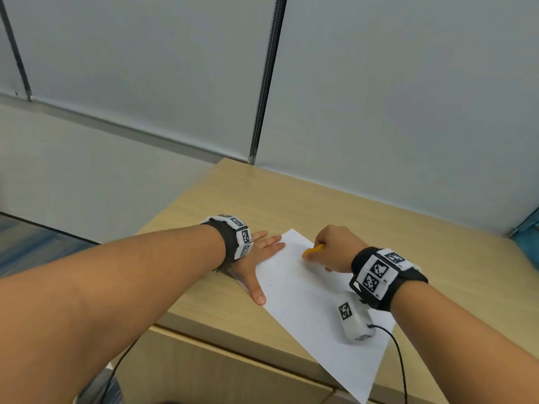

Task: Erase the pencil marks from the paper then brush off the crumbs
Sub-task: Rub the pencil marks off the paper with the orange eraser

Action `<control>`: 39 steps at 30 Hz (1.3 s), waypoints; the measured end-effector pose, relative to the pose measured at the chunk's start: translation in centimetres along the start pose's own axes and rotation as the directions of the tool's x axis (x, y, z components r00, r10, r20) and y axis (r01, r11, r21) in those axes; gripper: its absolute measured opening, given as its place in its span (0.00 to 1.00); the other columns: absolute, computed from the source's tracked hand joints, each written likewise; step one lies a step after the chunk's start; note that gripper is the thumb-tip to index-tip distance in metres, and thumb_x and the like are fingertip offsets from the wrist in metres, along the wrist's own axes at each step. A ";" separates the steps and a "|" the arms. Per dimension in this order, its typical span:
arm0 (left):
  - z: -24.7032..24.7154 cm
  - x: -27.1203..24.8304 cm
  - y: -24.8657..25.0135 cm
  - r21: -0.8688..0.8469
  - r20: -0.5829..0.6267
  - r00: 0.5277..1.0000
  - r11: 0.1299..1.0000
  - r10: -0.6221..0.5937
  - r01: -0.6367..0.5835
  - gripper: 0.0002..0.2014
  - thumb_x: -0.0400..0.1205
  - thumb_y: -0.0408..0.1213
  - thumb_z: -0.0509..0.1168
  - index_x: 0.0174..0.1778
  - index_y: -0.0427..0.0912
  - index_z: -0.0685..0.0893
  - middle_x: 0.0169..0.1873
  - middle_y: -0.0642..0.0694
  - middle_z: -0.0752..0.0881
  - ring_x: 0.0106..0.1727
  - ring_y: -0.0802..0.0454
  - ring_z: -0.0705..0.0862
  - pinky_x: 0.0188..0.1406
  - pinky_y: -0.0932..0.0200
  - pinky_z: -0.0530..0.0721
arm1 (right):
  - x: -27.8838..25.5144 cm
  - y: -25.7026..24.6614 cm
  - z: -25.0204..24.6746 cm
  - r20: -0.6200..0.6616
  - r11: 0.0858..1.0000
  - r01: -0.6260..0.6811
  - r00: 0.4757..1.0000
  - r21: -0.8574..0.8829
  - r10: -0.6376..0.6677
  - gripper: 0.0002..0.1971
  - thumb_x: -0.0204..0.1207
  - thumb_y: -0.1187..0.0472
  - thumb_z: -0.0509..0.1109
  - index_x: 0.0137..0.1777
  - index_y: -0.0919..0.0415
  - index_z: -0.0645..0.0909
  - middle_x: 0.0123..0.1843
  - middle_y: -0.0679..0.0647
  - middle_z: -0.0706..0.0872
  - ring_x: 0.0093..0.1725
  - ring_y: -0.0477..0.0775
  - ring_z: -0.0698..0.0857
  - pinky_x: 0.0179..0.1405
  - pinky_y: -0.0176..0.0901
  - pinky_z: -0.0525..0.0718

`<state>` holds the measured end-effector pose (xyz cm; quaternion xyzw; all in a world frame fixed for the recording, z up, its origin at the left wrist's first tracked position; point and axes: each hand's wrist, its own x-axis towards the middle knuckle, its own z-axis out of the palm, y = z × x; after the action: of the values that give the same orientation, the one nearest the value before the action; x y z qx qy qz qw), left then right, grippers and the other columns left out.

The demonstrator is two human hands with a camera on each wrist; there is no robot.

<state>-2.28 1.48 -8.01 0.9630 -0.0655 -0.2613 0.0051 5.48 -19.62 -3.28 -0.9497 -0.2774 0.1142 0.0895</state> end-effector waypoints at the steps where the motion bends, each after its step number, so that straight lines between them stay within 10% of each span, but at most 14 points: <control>1: 0.0 0.0 0.0 -0.003 -0.006 1.000 1.000 0.000 0.000 0.80 0.46 0.86 0.65 0.85 0.57 0.27 0.85 0.58 0.26 0.86 0.47 0.27 0.84 0.30 0.40 | -1.0 0.5 -0.1 0.013 0.998 -0.007 1.000 -0.057 0.008 0.14 0.76 0.47 0.75 0.36 0.56 0.82 0.34 0.51 0.88 0.36 0.54 0.87 0.37 0.44 0.83; 6: 0.4 -0.5 0.9 -0.011 -0.034 0.998 0.999 -0.043 0.043 0.82 0.39 0.91 0.57 0.85 0.57 0.28 0.85 0.58 0.28 0.86 0.49 0.28 0.85 0.32 0.39 | -4.8 1.6 0.8 0.051 0.972 -0.042 0.997 -0.230 0.056 0.17 0.78 0.47 0.71 0.34 0.56 0.74 0.36 0.51 0.80 0.36 0.56 0.79 0.30 0.41 0.73; 12: -1.1 -3.9 5.3 0.033 0.052 0.978 0.979 -0.202 0.200 0.63 0.67 0.87 0.50 0.90 0.49 0.41 0.89 0.46 0.41 0.89 0.41 0.46 0.86 0.38 0.48 | -5.1 2.3 0.9 0.039 0.972 -0.006 0.999 -0.236 0.016 0.16 0.81 0.46 0.69 0.49 0.61 0.84 0.51 0.57 0.88 0.47 0.60 0.87 0.39 0.45 0.79; 20: -2.7 -8.4 5.8 0.129 0.040 0.998 0.991 -0.051 0.045 0.37 0.85 0.68 0.54 0.83 0.45 0.69 0.77 0.43 0.75 0.75 0.43 0.74 0.67 0.53 0.71 | -4.7 2.4 0.9 0.032 0.966 0.125 0.992 -0.227 -0.121 0.15 0.79 0.44 0.69 0.48 0.56 0.85 0.47 0.53 0.88 0.48 0.59 0.86 0.45 0.48 0.82; 30: -3.0 -3.0 2.4 0.101 0.078 0.997 0.995 -0.024 0.016 0.58 0.71 0.74 0.68 0.84 0.70 0.31 0.86 0.50 0.26 0.87 0.38 0.31 0.82 0.29 0.37 | -3.9 0.3 1.1 -0.035 0.943 0.207 0.974 -0.262 -0.223 0.14 0.83 0.41 0.66 0.52 0.51 0.82 0.47 0.51 0.84 0.48 0.59 0.85 0.43 0.47 0.78; 39: -0.9 -0.6 1.3 0.096 0.068 0.997 0.995 -0.036 0.030 0.64 0.63 0.78 0.71 0.79 0.74 0.25 0.83 0.50 0.21 0.84 0.35 0.23 0.79 0.22 0.37 | -1.8 -3.1 2.1 0.160 0.933 0.353 0.928 -0.077 -0.338 0.12 0.73 0.50 0.80 0.40 0.59 0.87 0.34 0.51 0.85 0.35 0.53 0.82 0.39 0.50 0.84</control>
<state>-2.47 0.23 -6.90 0.9534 -0.0622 -0.2915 -0.0474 1.87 -17.77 -4.22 -0.8787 -0.4516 0.1504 0.0381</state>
